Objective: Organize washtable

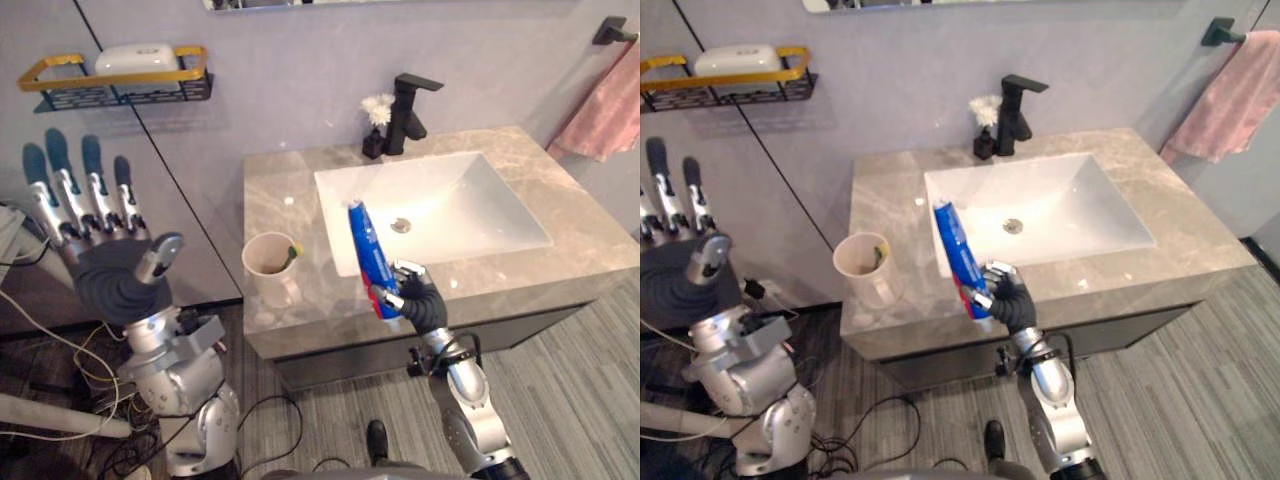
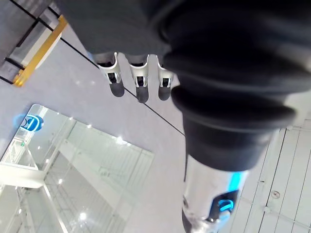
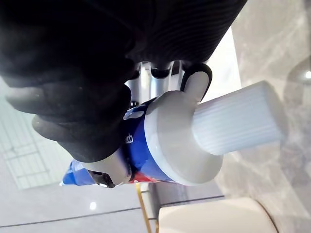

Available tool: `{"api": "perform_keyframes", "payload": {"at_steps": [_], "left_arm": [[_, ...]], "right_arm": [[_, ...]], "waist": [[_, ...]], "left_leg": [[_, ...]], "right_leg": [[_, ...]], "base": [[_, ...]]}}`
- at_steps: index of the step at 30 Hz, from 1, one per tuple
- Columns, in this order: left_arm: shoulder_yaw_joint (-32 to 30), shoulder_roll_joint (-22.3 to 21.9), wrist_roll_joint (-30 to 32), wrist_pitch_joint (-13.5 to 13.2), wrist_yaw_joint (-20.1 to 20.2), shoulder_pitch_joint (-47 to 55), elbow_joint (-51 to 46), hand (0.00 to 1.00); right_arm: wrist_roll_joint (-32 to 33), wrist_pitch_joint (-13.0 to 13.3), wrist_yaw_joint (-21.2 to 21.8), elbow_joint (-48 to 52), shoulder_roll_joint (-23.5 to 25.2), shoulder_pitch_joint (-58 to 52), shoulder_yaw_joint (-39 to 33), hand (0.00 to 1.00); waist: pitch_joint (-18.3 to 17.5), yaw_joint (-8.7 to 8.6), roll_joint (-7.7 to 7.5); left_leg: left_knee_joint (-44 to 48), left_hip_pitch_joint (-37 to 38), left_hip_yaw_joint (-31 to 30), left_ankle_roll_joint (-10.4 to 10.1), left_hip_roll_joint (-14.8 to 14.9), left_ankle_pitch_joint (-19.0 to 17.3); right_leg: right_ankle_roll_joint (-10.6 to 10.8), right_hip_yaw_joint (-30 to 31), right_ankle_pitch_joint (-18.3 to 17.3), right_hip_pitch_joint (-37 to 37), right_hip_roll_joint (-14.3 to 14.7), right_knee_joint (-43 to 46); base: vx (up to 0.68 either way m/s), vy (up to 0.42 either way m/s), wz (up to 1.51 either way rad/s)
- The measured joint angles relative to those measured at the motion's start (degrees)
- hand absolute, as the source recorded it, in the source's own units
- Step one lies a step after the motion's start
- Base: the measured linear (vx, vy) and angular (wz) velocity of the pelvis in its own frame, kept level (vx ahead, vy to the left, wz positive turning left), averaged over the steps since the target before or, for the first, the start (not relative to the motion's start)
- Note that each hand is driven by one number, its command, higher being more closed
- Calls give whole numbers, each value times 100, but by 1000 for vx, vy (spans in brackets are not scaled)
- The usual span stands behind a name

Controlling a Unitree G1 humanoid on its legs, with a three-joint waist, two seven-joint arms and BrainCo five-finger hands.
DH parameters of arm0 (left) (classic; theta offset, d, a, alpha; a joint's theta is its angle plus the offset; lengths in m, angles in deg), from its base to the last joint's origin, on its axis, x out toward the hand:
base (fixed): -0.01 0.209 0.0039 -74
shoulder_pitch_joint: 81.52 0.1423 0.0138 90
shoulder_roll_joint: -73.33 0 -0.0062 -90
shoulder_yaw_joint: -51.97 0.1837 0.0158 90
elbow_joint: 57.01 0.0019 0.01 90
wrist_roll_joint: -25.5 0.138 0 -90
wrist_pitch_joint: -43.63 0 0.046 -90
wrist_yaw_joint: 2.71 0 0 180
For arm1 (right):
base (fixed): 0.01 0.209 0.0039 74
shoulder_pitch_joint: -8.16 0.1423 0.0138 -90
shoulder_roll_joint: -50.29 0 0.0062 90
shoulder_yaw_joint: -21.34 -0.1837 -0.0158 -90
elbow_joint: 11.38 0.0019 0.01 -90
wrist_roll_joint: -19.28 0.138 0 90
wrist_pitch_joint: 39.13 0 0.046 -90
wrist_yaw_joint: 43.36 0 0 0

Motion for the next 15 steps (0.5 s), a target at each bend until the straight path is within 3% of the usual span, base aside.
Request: {"api": "perform_keyframes", "payload": {"at_steps": [9, 15], "left_arm": [[565, 226, -187, 197, 381, -377, 314, 0], [837, 379, -236, 362, 460, -585, 712, 0]], "right_arm": [[36, 92, -49, 33, 116, 205, -337, 100], [-26, 203, -158, 793, 120, 254, -521, 100]], "waist": [[2, 0, 10], [4, -20, 28]], "left_leg": [[1, 26, 65, 2, -20, -1], [15, 38, 202, 8, -35, -7]], "right_leg": [[-2, 69, 16, -3, 9, 0], [-2, 220, 72, -73, 24, 1]], "base": [[0, 0, -3], [-12, 2, -13]]}}
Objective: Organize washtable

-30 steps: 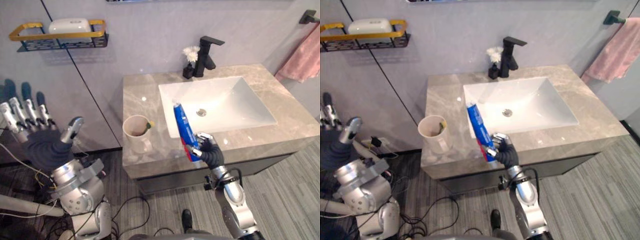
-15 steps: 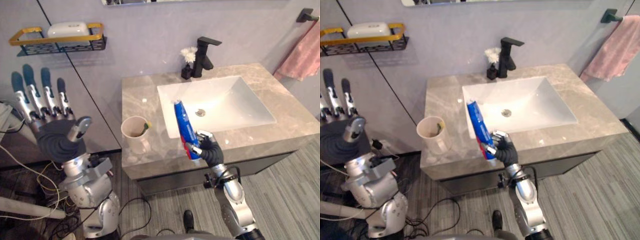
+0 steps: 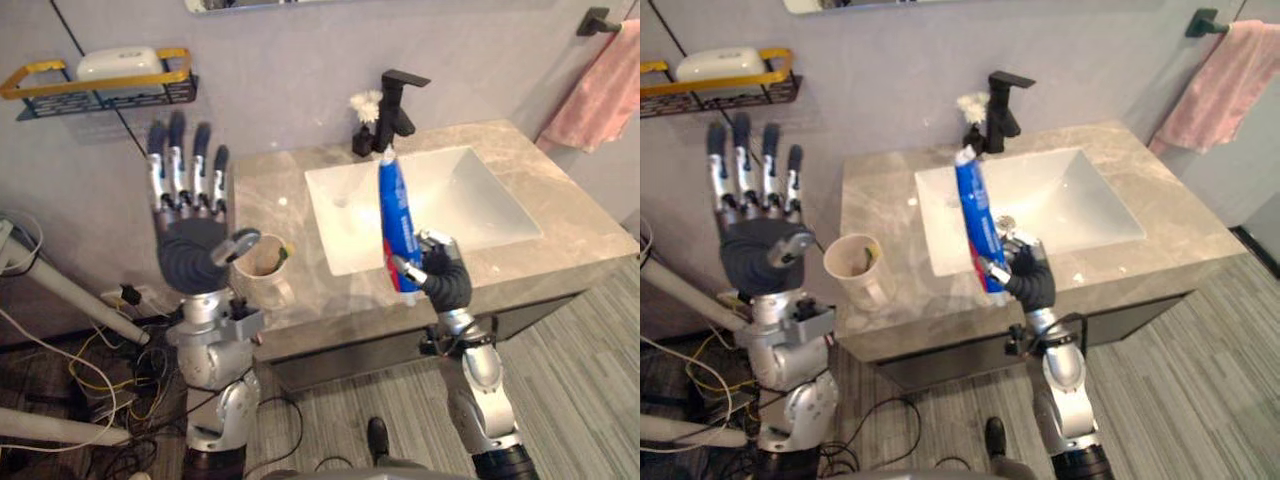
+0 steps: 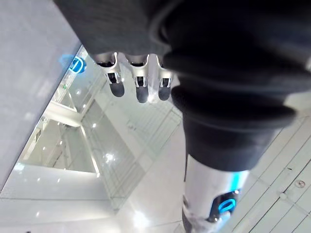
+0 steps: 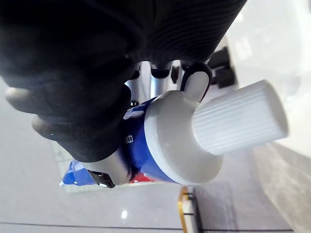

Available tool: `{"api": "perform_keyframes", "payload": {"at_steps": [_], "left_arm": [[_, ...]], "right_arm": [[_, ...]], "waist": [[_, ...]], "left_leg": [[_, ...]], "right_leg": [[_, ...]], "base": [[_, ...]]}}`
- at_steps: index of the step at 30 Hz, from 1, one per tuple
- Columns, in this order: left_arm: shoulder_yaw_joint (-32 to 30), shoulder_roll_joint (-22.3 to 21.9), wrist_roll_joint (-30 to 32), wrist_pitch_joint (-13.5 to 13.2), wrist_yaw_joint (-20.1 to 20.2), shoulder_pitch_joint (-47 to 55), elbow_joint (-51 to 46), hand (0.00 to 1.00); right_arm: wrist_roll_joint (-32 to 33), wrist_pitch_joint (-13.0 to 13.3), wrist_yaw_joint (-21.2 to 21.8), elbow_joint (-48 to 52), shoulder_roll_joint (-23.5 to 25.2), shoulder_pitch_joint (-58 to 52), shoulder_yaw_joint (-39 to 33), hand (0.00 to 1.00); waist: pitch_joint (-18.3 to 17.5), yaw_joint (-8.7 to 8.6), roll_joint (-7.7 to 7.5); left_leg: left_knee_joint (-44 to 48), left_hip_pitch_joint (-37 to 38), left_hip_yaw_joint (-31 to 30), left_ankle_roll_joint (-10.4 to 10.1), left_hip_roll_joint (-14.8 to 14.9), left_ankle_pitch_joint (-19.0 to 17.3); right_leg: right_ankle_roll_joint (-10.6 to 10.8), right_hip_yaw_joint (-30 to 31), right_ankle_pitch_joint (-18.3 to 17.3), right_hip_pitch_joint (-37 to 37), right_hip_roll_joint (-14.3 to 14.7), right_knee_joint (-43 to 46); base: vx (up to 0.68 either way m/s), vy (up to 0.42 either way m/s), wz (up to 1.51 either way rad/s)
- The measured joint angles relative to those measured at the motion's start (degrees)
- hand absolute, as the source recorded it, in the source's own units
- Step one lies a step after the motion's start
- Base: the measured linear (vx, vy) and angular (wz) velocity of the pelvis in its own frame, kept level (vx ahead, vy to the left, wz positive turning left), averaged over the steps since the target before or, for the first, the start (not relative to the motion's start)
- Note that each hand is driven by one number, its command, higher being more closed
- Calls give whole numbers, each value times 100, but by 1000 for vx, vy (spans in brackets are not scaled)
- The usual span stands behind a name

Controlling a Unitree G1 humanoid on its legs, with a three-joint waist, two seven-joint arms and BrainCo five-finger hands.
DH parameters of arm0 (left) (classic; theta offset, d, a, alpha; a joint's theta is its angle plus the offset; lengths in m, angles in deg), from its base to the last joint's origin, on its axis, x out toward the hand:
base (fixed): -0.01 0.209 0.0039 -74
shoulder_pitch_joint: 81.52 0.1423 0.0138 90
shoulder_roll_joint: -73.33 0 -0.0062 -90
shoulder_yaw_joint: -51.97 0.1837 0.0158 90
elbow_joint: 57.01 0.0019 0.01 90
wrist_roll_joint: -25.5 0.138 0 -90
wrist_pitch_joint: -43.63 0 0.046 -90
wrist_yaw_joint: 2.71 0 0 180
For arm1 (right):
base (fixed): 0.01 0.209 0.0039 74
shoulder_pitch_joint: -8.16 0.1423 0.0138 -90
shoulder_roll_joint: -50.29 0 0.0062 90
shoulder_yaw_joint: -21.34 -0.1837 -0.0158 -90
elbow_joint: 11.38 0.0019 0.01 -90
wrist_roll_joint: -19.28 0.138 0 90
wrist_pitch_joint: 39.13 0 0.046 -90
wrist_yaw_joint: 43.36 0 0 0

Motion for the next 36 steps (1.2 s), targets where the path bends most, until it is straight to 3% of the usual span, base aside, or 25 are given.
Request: {"api": "perform_keyframes", "payload": {"at_steps": [8, 20, 27, 36], "left_arm": [[176, 67, -65, 77, 27, -50, 239, 0], [697, 295, -629, 436, 556, -540, 954, 0], [1051, 623, -1137, 762, 883, -685, 1223, 0], [1269, 868, -1564, 889, 1108, -758, 1347, 0]], "right_arm": [[9, 21, -8, 128, 91, 16, -235, 100], [9, 9, 36, 320, 90, -45, -137, 100], [5, -26, 209, 318, -145, -30, 243, 100], [-3, -35, 397, 317, -466, 54, 373, 100]], "waist": [[2, -23, 4], [2, -156, 5], [2, -151, 4], [1, -151, 2]], "left_leg": [[122, -9, 201, 9, -1, -92], [321, -100, 271, 37, -4, -195], [352, -105, 284, 46, -11, -208], [384, -115, 285, 49, -10, -214]], "right_leg": [[9, 208, 29, -31, 27, -1], [49, 300, 77, -115, 19, 0], [57, 321, 85, -116, 12, 0], [51, 324, 90, -115, 10, 0]], "base": [[-33, 0, -14], [-6, -2, -3], [0, 0, 0], [0, 0, 0]]}}
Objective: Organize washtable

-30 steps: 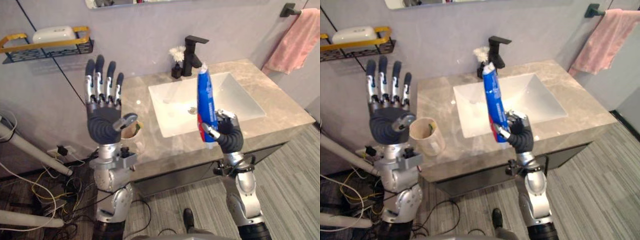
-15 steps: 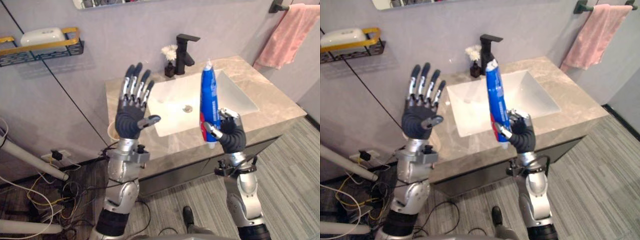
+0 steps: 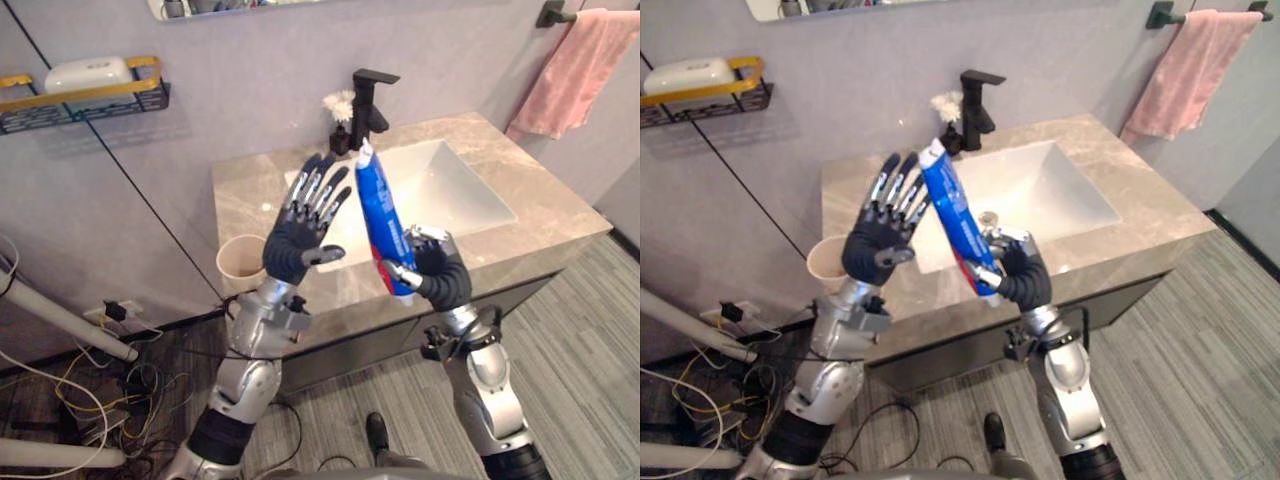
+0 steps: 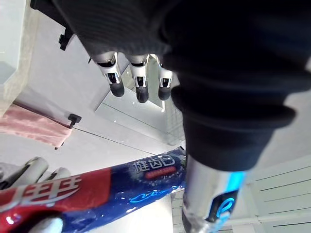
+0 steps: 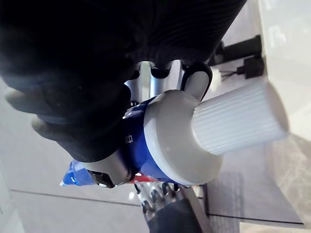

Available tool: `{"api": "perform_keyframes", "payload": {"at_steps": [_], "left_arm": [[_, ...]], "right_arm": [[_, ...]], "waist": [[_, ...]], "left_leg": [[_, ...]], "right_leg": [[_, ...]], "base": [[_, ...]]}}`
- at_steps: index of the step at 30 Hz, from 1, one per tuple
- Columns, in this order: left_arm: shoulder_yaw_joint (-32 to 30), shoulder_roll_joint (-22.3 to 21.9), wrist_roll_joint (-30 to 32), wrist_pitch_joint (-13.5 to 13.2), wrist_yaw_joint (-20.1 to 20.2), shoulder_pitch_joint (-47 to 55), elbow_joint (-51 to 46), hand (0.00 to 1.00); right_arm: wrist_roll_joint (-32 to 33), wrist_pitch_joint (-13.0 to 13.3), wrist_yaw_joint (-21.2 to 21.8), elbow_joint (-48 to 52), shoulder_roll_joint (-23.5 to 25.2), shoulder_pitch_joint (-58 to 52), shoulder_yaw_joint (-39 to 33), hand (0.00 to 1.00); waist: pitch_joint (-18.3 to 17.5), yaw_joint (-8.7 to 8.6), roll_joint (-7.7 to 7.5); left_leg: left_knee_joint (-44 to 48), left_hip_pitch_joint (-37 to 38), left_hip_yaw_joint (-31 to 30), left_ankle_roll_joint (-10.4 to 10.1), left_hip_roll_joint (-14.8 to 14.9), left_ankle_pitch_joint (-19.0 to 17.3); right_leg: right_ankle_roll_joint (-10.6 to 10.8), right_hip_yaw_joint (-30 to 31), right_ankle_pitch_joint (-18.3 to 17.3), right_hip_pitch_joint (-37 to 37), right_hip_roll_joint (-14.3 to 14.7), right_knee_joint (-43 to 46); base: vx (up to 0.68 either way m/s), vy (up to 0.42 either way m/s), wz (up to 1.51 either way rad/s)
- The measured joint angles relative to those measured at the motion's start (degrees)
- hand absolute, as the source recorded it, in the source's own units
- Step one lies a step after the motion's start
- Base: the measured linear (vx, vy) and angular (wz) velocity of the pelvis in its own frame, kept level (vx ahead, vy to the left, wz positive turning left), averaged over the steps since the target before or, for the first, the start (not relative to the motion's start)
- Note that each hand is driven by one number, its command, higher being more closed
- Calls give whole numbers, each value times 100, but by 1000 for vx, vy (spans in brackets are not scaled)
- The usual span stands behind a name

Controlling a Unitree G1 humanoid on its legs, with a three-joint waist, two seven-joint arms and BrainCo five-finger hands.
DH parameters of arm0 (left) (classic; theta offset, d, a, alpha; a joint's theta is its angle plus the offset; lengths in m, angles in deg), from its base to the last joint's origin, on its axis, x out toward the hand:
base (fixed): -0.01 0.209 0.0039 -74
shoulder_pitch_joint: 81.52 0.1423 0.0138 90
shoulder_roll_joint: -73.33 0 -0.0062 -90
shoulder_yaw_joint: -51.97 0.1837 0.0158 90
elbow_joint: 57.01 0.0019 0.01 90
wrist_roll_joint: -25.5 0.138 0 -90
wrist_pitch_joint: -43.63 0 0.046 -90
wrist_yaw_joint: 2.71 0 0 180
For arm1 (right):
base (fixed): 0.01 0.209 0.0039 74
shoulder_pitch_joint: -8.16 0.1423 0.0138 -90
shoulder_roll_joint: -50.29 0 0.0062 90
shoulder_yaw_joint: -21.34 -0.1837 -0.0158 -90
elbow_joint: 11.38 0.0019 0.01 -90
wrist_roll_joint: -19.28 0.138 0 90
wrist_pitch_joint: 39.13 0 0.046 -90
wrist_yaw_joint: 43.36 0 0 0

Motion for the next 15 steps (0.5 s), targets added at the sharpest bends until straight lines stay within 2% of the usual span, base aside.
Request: {"api": "perform_keyframes", "payload": {"at_steps": [15], "left_arm": [[358, 476, -429, 275, 315, -145, 22, 0]], "right_arm": [[-193, -110, 252, -18, -456, 198, 181, 100]], "waist": [[-17, -4, -30]], "left_leg": [[11, -3, -7, 6, -3, -3]], "right_leg": [[12, -1, 11, 3, -7, 0]], "base": [[0, 0, 0]]}}
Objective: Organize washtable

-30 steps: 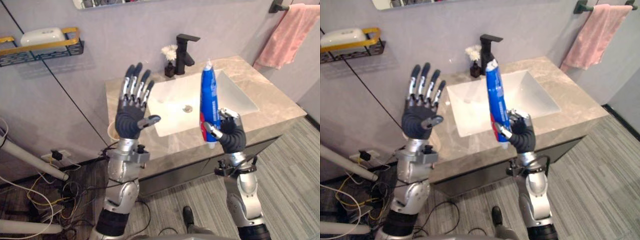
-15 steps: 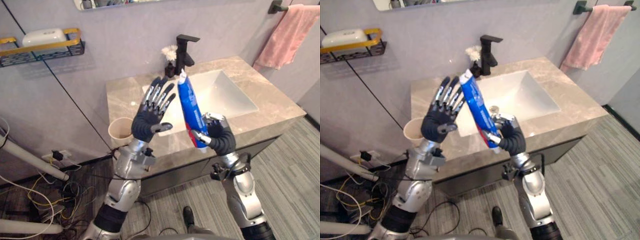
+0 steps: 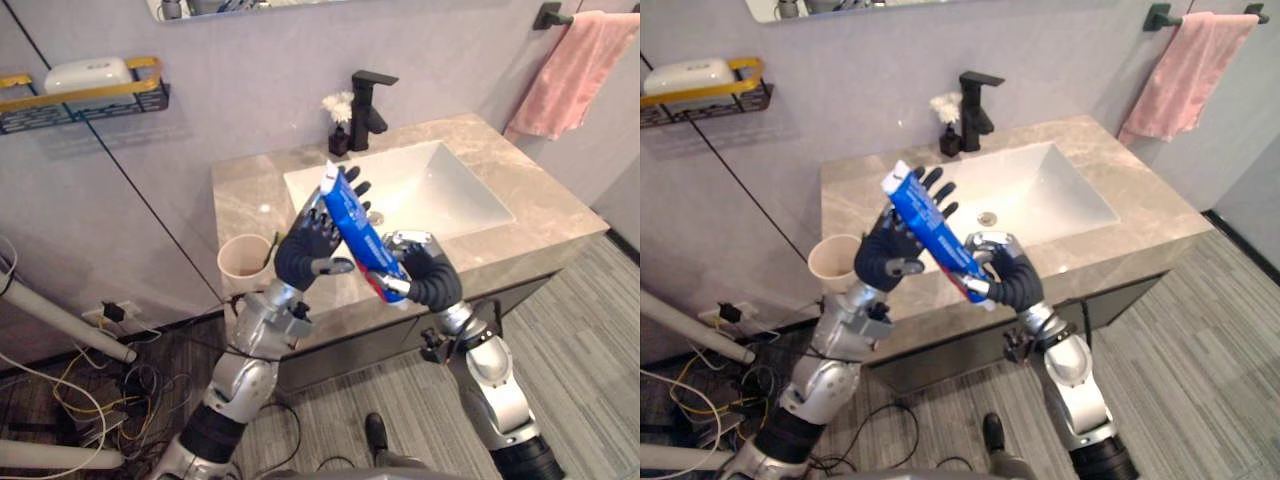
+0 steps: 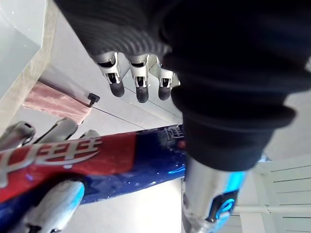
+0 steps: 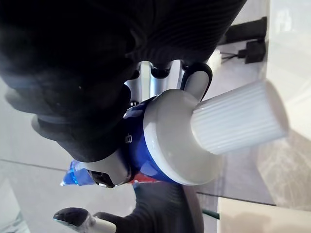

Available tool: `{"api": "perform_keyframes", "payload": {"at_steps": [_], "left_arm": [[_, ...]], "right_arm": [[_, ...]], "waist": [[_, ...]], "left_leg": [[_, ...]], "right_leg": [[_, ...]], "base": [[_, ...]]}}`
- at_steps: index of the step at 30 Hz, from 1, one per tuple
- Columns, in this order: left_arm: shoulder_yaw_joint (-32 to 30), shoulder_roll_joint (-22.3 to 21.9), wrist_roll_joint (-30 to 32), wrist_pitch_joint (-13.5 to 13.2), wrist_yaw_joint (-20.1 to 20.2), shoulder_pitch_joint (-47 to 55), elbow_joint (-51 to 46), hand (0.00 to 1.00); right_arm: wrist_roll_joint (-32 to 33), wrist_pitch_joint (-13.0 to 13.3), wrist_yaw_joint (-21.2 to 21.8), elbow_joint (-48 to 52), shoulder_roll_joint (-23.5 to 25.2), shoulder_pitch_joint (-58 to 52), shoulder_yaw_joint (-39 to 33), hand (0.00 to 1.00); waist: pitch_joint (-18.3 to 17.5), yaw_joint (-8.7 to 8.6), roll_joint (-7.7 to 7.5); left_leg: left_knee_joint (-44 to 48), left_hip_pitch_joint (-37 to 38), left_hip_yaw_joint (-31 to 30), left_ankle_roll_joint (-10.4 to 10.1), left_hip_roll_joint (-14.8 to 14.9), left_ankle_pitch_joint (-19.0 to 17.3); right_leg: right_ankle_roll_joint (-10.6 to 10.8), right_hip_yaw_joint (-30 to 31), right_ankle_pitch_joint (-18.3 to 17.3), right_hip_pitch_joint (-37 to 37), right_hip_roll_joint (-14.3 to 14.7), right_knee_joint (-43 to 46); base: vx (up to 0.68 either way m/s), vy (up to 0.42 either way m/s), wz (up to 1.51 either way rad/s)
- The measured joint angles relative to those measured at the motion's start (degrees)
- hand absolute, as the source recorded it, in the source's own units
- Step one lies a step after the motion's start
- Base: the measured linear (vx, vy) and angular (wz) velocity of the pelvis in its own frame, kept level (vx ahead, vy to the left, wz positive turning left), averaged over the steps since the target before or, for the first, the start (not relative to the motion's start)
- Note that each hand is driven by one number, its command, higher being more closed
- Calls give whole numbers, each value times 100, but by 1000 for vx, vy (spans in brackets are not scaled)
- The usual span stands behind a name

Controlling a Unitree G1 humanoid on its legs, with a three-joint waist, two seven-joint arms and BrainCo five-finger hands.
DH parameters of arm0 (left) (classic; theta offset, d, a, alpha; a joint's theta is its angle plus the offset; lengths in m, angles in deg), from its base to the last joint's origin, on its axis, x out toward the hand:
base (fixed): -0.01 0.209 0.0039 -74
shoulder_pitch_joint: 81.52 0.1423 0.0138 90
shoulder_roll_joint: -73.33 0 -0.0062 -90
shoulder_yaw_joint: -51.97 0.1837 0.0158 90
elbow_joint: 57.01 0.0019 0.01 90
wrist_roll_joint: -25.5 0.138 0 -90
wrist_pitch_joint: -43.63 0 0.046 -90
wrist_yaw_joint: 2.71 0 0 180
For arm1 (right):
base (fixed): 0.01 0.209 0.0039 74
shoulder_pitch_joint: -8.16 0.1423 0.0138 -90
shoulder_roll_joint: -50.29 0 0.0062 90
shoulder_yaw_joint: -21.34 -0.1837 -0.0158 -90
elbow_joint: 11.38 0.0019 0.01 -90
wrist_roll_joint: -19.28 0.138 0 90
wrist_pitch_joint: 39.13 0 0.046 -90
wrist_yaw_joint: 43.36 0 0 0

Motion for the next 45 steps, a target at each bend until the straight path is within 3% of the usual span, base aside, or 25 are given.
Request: {"api": "perform_keyframes", "payload": {"at_steps": [18, 19, 45], "left_arm": [[296, 114, -202, 110, 95, -20, 2, 0], [295, 106, -203, 111, 101, -22, 2, 100], [371, -22, -461, 128, 152, -153, 28, 100]], "right_arm": [[-29, -129, 118, -313, -135, 17, 25, 100], [-33, -128, 121, -329, -135, 17, 25, 100], [-30, -132, 281, -485, -94, 23, 230, 100]], "waist": [[-41, -8, -71], [-45, -9, -78], [-67, -134, -110]], "left_leg": [[4, -29, -47, 4, 3, -2], [4, -30, -51, 4, 3, -2], [2, -88, -178, 5, 11, 1]], "right_leg": [[2, -58, -1, -2, -18, 0], [2, -64, -2, -2, -20, 0], [-6, -189, -10, -3, -38, 0]], "base": [[0, 0, 0], [0, 0, 0], [-1, -3, 2]]}}
